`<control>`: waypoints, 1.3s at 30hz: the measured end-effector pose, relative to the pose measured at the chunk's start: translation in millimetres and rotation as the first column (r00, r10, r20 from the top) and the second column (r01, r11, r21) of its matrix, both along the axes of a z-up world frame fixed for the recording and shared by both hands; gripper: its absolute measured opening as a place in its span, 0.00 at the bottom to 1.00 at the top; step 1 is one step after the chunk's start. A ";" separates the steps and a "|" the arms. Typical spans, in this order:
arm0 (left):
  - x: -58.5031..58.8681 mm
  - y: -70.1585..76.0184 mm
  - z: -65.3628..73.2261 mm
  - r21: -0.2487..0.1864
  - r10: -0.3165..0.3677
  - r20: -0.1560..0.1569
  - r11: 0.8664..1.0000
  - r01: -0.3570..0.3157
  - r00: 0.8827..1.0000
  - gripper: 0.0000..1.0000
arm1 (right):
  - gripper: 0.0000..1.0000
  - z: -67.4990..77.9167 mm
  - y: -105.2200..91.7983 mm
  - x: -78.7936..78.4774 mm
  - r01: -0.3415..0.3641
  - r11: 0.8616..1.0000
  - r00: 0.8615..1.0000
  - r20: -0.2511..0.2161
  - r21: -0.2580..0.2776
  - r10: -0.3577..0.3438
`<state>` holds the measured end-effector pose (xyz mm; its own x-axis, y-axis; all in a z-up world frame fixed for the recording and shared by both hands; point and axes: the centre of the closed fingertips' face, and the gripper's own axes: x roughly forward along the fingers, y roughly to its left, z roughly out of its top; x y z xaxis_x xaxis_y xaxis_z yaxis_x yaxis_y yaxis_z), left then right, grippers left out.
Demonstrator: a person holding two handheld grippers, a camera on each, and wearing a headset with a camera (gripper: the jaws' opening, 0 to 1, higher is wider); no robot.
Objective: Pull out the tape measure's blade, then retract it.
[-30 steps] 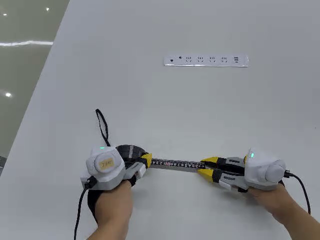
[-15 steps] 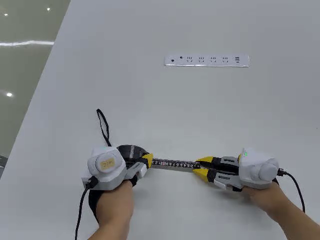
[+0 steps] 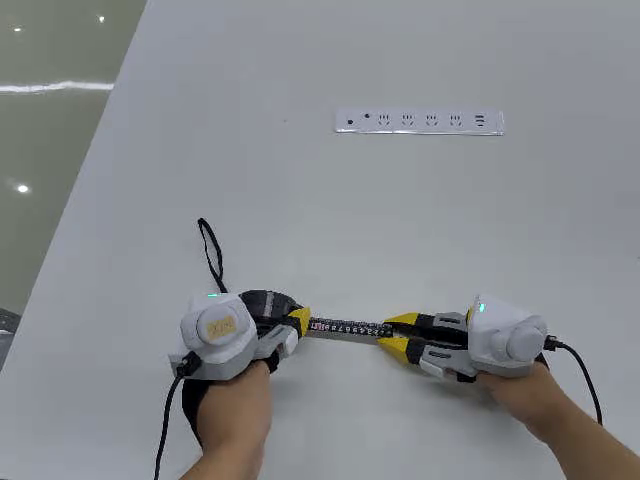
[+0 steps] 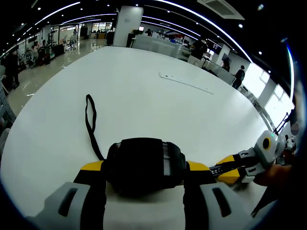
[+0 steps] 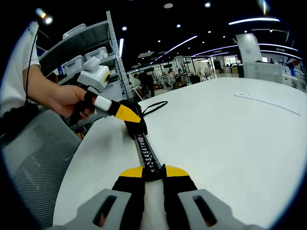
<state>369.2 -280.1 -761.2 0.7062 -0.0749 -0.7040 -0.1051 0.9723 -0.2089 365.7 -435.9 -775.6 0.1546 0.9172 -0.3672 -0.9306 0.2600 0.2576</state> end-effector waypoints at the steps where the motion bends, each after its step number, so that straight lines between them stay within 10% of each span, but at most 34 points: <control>1: -0.1 0.0 0.0 0.000 0.000 0.000 1.000 0.000 1.000 0.63 | 0.13 -0.1 1.4 0.1 -0.001 1.000 1.000 0.000 0.000 0.001; 39: -0.2 0.2 -0.3 -0.002 0.000 -0.001 1.000 0.000 1.000 0.63 | 0.13 -0.8 45.2 -0.9 -0.035 0.999 0.999 0.014 0.006 0.035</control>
